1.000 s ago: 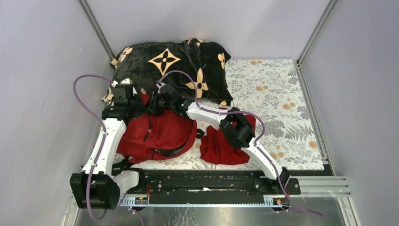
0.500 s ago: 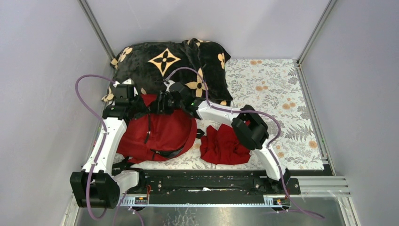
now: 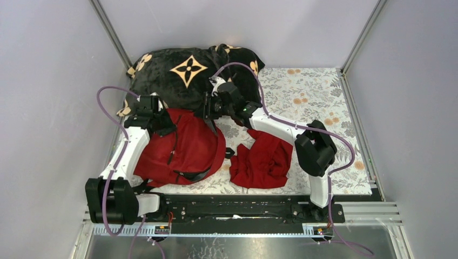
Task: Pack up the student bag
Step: Place the stationery in the student bag, then adjust the student bag at the center of the board.
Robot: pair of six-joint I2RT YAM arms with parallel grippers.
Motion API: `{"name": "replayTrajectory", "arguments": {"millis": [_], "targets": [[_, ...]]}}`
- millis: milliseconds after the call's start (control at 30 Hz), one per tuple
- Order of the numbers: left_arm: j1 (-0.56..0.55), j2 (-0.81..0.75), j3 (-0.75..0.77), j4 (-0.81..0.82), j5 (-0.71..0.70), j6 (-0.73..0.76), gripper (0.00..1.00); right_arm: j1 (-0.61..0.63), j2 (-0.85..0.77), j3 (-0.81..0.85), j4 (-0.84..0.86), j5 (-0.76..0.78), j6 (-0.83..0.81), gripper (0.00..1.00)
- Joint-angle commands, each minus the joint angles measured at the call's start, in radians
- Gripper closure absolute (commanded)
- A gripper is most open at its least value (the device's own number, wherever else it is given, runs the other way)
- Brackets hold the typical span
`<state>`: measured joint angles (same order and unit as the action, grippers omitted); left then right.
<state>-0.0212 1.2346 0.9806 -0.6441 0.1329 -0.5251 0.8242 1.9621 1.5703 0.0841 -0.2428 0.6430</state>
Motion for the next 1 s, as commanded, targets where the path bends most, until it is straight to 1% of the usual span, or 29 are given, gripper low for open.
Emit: {"name": "replayTrajectory", "arguments": {"millis": [0,67,167,200,233,267,300,333,367,400,500,600,633,667,733,833,900,967], "targets": [[-0.012,0.061,-0.036,0.162,0.075,-0.057,1.00,0.007,0.001,-0.028,-0.032,0.019,-0.022,0.61],[-0.026,0.109,-0.052,0.191,-0.019,-0.045,1.00,0.004,-0.008,-0.063,-0.026,0.034,-0.037,0.61],[-0.034,0.179,-0.017,0.162,-0.025,-0.028,1.00,-0.003,-0.019,-0.074,-0.092,0.074,-0.105,0.60],[-0.044,0.176,-0.008,0.157,-0.025,-0.028,0.98,-0.005,-0.030,-0.083,-0.119,0.091,-0.123,0.60],[-0.053,0.157,-0.007,0.159,-0.044,-0.038,0.91,-0.007,-0.045,-0.098,-0.126,0.107,-0.138,0.59],[-0.058,0.129,-0.013,0.167,-0.071,-0.047,0.80,-0.008,-0.064,-0.115,-0.129,0.125,-0.153,0.58],[-0.059,0.099,-0.019,0.172,-0.107,-0.053,0.65,-0.007,-0.082,-0.134,-0.130,0.146,-0.165,0.57],[-0.058,0.074,-0.018,0.168,-0.142,-0.054,0.52,-0.008,-0.098,-0.150,-0.133,0.168,-0.178,0.57],[-0.059,0.050,-0.012,0.151,-0.177,-0.051,0.48,-0.009,-0.114,-0.162,-0.134,0.185,-0.190,0.56],[-0.059,0.030,-0.002,0.128,-0.202,-0.047,0.46,-0.009,-0.126,-0.171,-0.136,0.189,-0.199,0.56],[-0.059,-0.044,0.007,0.046,-0.254,-0.044,0.45,0.002,-0.146,-0.191,-0.108,0.132,-0.207,0.55],[-0.058,-0.115,-0.008,-0.002,-0.289,-0.051,0.45,0.069,-0.122,-0.168,-0.108,0.151,-0.226,0.51],[-0.057,-0.132,-0.018,-0.008,-0.296,-0.049,0.40,0.093,-0.102,-0.153,-0.126,0.172,-0.228,0.46],[-0.057,-0.137,-0.030,-0.008,-0.304,-0.045,0.32,0.109,-0.076,-0.125,-0.150,0.193,-0.209,0.43],[-0.052,-0.124,-0.046,-0.017,-0.310,-0.043,0.30,0.116,-0.034,-0.103,-0.161,0.171,-0.145,0.43],[-0.049,-0.125,-0.063,0.001,-0.220,-0.041,0.32,0.123,-0.006,-0.116,-0.103,0.099,-0.084,0.42],[-0.051,-0.148,-0.084,0.033,-0.152,-0.030,0.33,0.133,0.009,-0.123,-0.098,0.111,-0.079,0.41],[-0.052,-0.158,-0.085,0.029,-0.118,-0.024,0.35,0.134,0.034,-0.120,-0.119,0.137,-0.082,0.41]]}}
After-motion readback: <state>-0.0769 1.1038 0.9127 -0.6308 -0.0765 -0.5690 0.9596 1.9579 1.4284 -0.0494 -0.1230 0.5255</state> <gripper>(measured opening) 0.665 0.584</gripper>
